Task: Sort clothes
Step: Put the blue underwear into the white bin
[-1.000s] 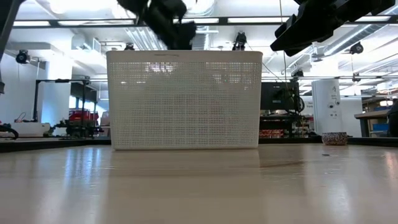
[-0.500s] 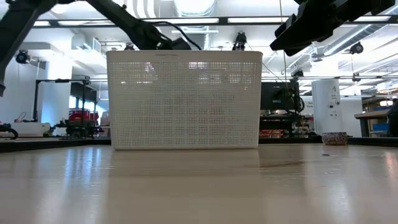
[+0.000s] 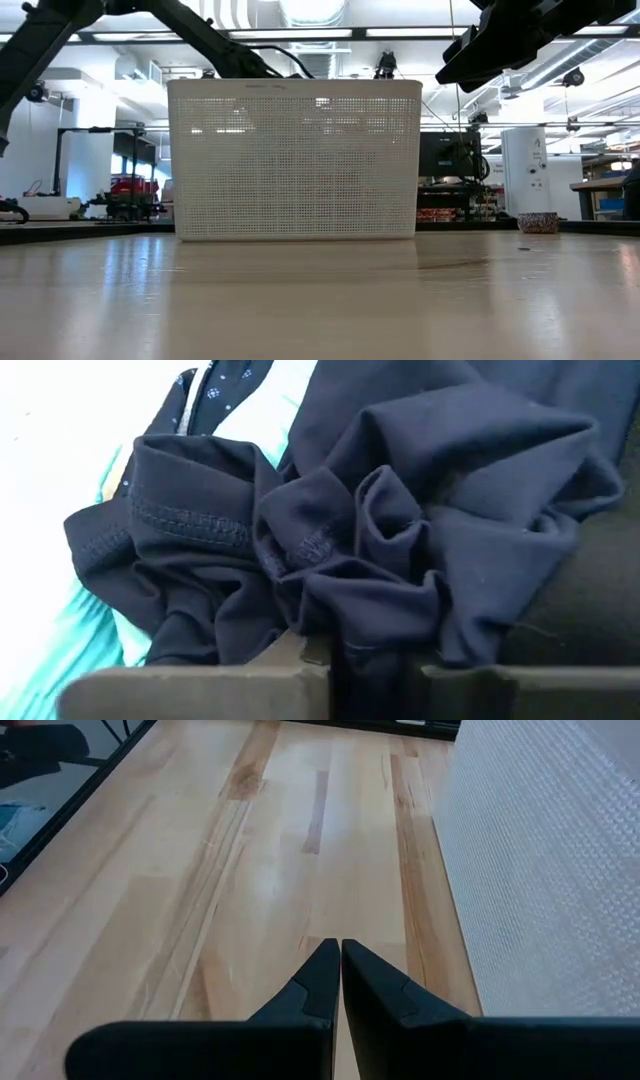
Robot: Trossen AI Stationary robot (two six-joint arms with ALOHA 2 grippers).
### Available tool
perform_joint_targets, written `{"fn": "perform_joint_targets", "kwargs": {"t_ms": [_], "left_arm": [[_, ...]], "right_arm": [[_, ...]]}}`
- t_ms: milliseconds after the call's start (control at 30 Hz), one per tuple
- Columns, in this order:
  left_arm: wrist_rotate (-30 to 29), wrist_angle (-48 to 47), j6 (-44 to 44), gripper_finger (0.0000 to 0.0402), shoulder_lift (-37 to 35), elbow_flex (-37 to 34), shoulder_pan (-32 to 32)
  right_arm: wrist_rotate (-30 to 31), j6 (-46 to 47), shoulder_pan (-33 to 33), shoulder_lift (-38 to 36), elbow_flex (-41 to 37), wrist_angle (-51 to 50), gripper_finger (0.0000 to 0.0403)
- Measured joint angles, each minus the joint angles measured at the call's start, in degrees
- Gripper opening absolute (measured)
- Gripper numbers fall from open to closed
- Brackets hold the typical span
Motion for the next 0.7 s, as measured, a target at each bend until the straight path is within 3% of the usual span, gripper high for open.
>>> {"fn": "perform_joint_targets", "kwargs": {"t_ms": [267, 533, 700], "left_arm": [[-0.33, -1.91, 0.42, 0.0102, -3.48, 0.33, -0.54], [-0.75, -2.13, 0.35, 0.0207, -15.29, 1.22, -2.32], [-5.82, -0.88, 0.67, 0.0251, -22.61, -0.04, -4.65]], "right_arm": [[0.00, -0.13, 0.00, 0.01, 0.00, 0.01, 0.0000], [0.00, -0.20, 0.00, 0.01, -0.02, -0.01, 0.0000], [0.34, -1.32, 0.00, 0.01, -0.02, 0.21, 0.0000]]}}
